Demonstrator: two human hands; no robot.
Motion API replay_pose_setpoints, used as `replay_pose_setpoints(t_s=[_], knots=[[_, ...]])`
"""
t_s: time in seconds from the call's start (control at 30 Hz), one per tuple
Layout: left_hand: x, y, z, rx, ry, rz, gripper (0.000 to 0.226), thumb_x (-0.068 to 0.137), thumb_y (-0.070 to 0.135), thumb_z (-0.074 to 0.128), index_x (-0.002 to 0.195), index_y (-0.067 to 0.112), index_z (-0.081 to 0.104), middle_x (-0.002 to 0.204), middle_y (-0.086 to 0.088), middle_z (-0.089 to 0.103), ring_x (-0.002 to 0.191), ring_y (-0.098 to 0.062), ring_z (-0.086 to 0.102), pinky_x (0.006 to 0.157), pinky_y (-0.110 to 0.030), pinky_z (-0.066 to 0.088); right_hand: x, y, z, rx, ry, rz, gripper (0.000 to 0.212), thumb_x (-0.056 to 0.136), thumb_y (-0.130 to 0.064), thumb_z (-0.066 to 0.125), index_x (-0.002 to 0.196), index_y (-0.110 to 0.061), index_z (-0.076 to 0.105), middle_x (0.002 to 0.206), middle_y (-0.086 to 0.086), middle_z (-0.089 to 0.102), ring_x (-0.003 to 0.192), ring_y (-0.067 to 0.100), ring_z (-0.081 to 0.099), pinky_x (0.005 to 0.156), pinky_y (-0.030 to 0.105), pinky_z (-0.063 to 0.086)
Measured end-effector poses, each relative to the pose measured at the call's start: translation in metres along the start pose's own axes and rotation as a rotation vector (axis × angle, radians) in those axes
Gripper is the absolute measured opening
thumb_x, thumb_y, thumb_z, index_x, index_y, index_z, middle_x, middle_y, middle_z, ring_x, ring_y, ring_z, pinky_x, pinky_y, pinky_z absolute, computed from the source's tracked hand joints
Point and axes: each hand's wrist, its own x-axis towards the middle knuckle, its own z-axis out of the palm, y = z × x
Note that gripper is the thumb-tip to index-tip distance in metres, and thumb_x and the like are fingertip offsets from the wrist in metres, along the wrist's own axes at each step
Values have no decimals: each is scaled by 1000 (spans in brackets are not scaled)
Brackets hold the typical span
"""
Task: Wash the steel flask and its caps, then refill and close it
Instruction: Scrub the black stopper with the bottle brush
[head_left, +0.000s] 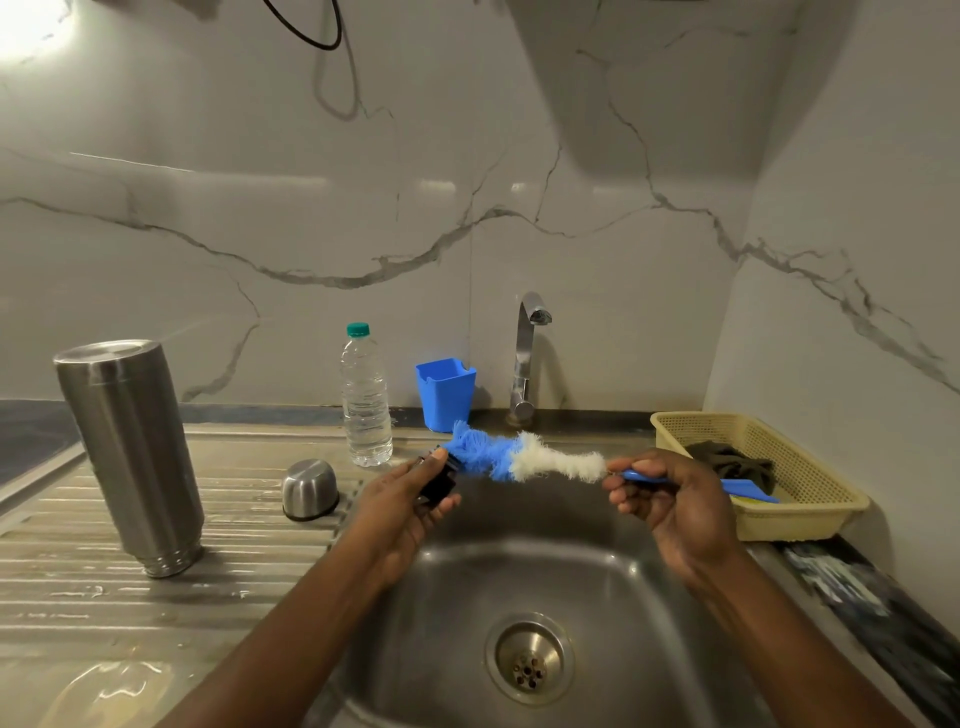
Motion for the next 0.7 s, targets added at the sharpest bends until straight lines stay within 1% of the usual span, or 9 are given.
replay_pose_setpoints(t_s=[0.1, 0.2, 0.3, 0.4, 0.47, 0.53, 0.6, 0.7], knots=[[0, 3, -1, -5, 5, 31, 26, 94, 17, 75, 115, 1, 71, 119, -21, 73, 95, -27, 72, 65, -28, 64, 0, -4, 0, 32, 1, -23, 32, 92, 1, 42, 82, 8, 71, 71, 24, 68, 56, 25, 63, 50, 26, 54], [-4, -4, 3, 34, 4, 22, 28, 93, 16, 76, 116, 0, 72, 119, -23, 74, 93, -26, 73, 71, -31, 64, -3, 4, 5, 8, -33, -18, 34, 93, 1, 43, 81, 6, 74, 75, 25, 69, 59, 25, 65, 53, 27, 56], [-4, -3, 5, 13, 13, 35, 26, 93, 15, 75, 114, 0, 72, 117, -22, 74, 86, -23, 72, 68, -29, 63, -4, 2, 4, 18, -40, -18, 37, 94, 1, 42, 78, 4, 76, 75, 25, 70, 60, 25, 66, 53, 27, 56], [-2, 3, 2, -20, 32, 57, 29, 93, 16, 76, 117, 0, 71, 118, -21, 74, 88, -23, 71, 65, -26, 63, -1, -4, 0, 39, -17, -37, 38, 93, 2, 41, 75, 4, 75, 72, 24, 69, 57, 25, 64, 51, 26, 55], [-4, -1, 3, -11, 30, 47, 30, 92, 16, 76, 117, -1, 70, 118, -22, 73, 86, -24, 70, 66, -27, 62, -2, -1, 4, 33, -37, -27, 38, 93, 2, 42, 75, 3, 75, 74, 25, 69, 58, 25, 64, 51, 27, 55], [-7, -6, 6, 14, 3, 25, 29, 93, 15, 75, 116, -2, 70, 119, -22, 72, 82, -25, 67, 64, -27, 60, -5, 6, 10, 21, -75, -9, 40, 94, 1, 42, 75, 1, 77, 77, 25, 70, 60, 25, 66, 54, 28, 56], [-8, -7, 8, 18, -12, 15, 31, 93, 16, 75, 117, -2, 70, 121, -24, 70, 86, -27, 67, 64, -27, 61, -6, 5, 11, 20, -88, -9, 42, 94, 1, 42, 74, -1, 79, 78, 25, 70, 61, 25, 66, 54, 28, 57], [-1, 0, 3, -39, 46, 59, 27, 94, 15, 74, 115, -1, 70, 122, -24, 71, 93, -26, 70, 66, -27, 63, -3, -6, 2, 51, -42, -44, 44, 93, 1, 40, 71, -1, 77, 73, 23, 69, 58, 24, 64, 52, 26, 55]])
